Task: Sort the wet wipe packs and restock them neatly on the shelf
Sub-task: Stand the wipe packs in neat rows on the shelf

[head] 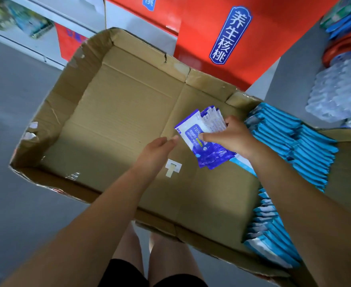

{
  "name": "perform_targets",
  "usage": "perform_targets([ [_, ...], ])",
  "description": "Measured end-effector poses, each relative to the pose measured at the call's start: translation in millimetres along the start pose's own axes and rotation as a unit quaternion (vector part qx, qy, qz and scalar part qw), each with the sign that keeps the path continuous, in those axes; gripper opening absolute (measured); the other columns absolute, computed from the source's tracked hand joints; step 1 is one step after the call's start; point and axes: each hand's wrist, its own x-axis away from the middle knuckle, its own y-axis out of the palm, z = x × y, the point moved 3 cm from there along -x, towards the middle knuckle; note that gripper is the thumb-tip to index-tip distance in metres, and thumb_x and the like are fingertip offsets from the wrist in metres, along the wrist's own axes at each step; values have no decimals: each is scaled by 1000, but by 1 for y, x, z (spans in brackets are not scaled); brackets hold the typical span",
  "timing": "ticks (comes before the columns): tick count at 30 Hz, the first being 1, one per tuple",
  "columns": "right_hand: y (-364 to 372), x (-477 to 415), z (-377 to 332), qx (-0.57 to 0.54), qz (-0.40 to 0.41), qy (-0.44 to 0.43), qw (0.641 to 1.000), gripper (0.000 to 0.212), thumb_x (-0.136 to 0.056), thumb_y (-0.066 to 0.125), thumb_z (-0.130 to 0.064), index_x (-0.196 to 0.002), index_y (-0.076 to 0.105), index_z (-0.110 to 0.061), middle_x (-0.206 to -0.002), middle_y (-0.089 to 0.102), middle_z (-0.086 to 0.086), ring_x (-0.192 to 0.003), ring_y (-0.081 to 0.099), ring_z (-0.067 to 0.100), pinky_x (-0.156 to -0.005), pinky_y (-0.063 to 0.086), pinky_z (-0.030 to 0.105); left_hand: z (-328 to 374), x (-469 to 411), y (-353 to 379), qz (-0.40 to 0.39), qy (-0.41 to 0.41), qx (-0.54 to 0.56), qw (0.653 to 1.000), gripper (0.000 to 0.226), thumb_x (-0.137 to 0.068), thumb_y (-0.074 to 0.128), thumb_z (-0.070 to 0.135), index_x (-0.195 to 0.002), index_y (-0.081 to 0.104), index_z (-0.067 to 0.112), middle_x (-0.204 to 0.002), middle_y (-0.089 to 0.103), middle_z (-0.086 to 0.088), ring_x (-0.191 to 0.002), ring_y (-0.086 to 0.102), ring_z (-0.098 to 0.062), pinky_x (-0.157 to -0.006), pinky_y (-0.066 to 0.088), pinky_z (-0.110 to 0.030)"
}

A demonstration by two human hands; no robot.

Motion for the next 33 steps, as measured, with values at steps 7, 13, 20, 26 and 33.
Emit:
perform_targets([
  [7, 19, 126, -46, -268, -163, -1, 949, 56, -69, 86, -43, -115, 66, -18, -100, 78, 4, -90, 76, 24, -83, 59, 41, 11, 80, 0, -208, 17, 208, 956, 55, -99, 52, 59, -144, 57, 28, -145, 62, -5, -139, 53, -29, -121, 31, -55],
  [13, 46, 217, -90, -371, -168, -13, 913, 63, -66, 79, -47, -122, 64, -22, -106, 77, 1, -96, 75, 21, -83, 59, 37, 29, 157, -45, -212, 9, 222, 952, 58, -90, 61, 52, -138, 63, 20, -136, 67, -13, -127, 63, -34, -114, 42, -54],
  [20, 119, 276, -187, -353, -161, -39, 921, 32, -77, 68, -55, -106, 68, -40, -101, 77, -8, -93, 75, 16, -88, 59, 39, 41, 204, -165, -131, -17, 214, 968, 57, -70, 76, 46, -120, 68, 20, -110, 78, -11, -95, 77, -27, -86, 62, -42],
  [26, 200, 291, -331, -381, -151, -100, 907, 27, -90, 66, -43, -109, 70, -25, -100, 78, -4, -92, 75, 13, -80, 60, 28, 83, 225, -323, -106, 45, 213, 970, 42, -81, 68, 44, -114, 75, 20, -110, 78, -12, -90, 78, -26, -85, 62, -41],
  [33, 268, 290, -477, -405, -50, -185, 894, 70, -61, 80, -60, -117, 57, -26, -109, 72, 3, -93, 75, 18, -79, 62, 43, 143, 252, -477, -65, 117, 188, 973, 43, -89, 64, 50, -121, 71, 22, -108, 79, -9, -93, 78, -26, -79, 65, -39],
])
